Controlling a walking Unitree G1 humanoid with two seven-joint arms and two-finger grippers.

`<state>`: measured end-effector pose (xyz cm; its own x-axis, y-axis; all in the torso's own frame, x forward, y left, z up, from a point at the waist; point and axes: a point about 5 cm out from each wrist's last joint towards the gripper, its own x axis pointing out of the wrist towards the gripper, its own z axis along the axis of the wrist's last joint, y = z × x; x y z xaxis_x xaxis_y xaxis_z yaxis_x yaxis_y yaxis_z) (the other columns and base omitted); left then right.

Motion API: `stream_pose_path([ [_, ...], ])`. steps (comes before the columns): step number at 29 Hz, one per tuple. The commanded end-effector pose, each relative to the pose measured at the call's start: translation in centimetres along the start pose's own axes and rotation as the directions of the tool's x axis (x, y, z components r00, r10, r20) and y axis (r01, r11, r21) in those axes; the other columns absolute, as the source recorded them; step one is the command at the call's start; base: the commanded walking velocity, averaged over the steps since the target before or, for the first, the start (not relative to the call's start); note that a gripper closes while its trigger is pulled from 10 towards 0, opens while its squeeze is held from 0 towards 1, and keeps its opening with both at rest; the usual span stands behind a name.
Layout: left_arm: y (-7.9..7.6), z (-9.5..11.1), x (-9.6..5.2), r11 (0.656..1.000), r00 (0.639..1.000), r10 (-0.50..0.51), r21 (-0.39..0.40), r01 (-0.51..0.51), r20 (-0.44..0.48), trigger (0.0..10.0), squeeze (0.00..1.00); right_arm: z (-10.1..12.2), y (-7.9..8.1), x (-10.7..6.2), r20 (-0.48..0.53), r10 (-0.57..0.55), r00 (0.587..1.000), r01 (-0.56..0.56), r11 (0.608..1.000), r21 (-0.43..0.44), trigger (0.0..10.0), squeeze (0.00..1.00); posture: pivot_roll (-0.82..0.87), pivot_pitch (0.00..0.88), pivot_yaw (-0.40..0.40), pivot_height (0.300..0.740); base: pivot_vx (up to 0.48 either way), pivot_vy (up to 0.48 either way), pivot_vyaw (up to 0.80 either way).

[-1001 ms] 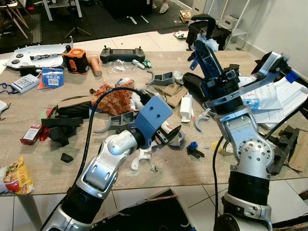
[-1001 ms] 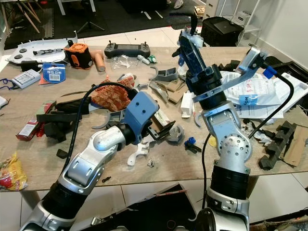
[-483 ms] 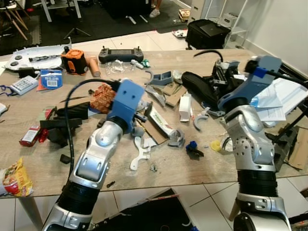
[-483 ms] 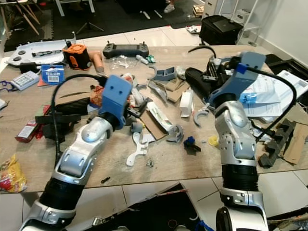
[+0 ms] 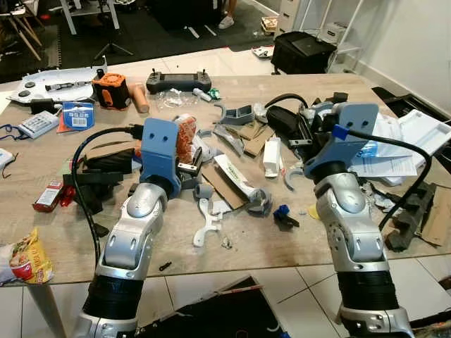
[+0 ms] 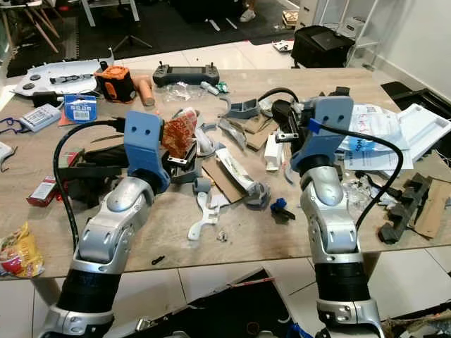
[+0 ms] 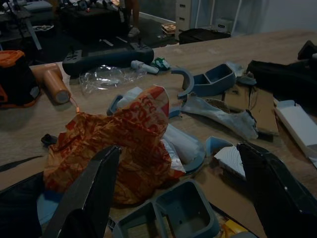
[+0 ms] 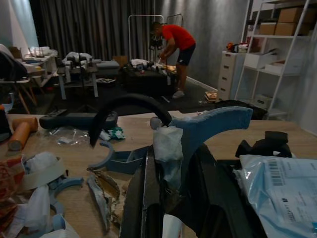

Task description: Picking trash to rubbish bin

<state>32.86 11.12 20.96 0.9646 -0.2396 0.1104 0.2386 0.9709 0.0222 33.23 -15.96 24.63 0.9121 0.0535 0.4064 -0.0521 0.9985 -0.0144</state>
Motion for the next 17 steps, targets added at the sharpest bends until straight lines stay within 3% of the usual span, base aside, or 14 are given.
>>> stream_pose_path([
  [1,-0.36,0.20,-0.03,1.000,1.000,-0.004,-0.029,0.005,0.009,10.0,0.00,-0.46,0.00,-0.24,-0.016,-0.003,1.000,0.003,1.000,-0.003,10.0,0.00,-0.01,0.109,0.003,0.740,0.000,0.000,0.00],
  [6,-0.40,0.32,-0.04,0.999,1.000,-0.002,-0.035,0.002,0.011,10.0,0.00,-0.53,-0.03,-0.34,-0.025,-0.005,1.000,0.005,1.000,-0.003,10.0,0.00,-0.01,0.109,-0.002,0.740,0.000,0.000,0.00],
  [17,-0.51,0.17,-0.15,0.999,1.000,-0.003,-0.035,0.003,-0.003,10.0,0.00,-0.94,-0.01,-0.58,-0.035,-0.011,0.999,0.011,1.000,-0.004,10.0,0.00,-0.01,0.113,-0.002,0.740,-0.309,0.000,0.00],
])
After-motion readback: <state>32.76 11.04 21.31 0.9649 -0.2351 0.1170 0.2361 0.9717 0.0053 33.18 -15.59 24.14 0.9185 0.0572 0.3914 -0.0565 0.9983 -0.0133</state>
